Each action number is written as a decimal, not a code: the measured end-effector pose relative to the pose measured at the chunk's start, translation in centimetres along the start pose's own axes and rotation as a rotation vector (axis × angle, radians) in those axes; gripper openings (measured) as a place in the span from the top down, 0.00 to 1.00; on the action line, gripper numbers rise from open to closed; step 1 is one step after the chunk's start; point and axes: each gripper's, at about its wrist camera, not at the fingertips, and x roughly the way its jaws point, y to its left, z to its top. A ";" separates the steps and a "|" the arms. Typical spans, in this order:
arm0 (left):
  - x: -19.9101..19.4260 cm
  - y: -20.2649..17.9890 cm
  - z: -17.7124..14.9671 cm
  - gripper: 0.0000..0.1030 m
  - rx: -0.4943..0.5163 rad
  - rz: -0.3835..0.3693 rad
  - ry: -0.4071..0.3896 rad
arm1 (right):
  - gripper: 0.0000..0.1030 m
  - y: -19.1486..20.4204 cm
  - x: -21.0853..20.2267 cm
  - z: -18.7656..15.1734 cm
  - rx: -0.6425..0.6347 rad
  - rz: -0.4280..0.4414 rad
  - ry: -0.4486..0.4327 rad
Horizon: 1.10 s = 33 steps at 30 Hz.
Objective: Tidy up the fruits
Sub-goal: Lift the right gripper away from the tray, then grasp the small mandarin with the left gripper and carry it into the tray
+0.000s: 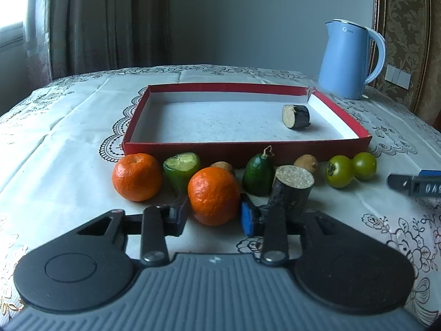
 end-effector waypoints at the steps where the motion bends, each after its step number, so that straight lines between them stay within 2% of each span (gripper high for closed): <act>1: 0.0 0.0 0.0 0.66 0.002 0.001 0.001 | 0.05 0.3 0.0 0.0 -0.018 0.007 0.001; 9: 0.0 0.1 0.1 0.67 -0.003 -0.001 0.000 | 0.04 0.8 0.1 0.0 -0.044 0.026 0.003; 13: -0.4 0.2 0.2 0.67 -0.002 -0.004 0.000 | 0.04 1.9 -0.1 -0.1 -0.120 0.069 -0.011; 16: -0.9 0.1 0.3 0.67 0.003 -0.010 -0.010 | 0.03 2.7 -0.4 -0.2 -0.169 0.064 -0.023; 20: -1.5 -0.1 0.9 0.67 0.015 -0.028 -0.013 | 0.00 2.3 -0.1 -0.1 -0.145 0.070 -0.007; 23: -2.0 0.0 2.0 0.67 0.014 -0.050 -0.030 | 0.00 1.1 0.4 0.1 -0.081 0.119 0.024; 26: -1.7 0.3 3.7 0.67 0.002 -0.064 -0.041 | 0.00 1.3 0.4 0.0 -0.081 0.118 0.023; 33: 1.9 0.6 7.7 0.67 -0.005 -0.009 -0.049 | 0.00 1.3 0.4 0.0 -0.081 0.119 0.023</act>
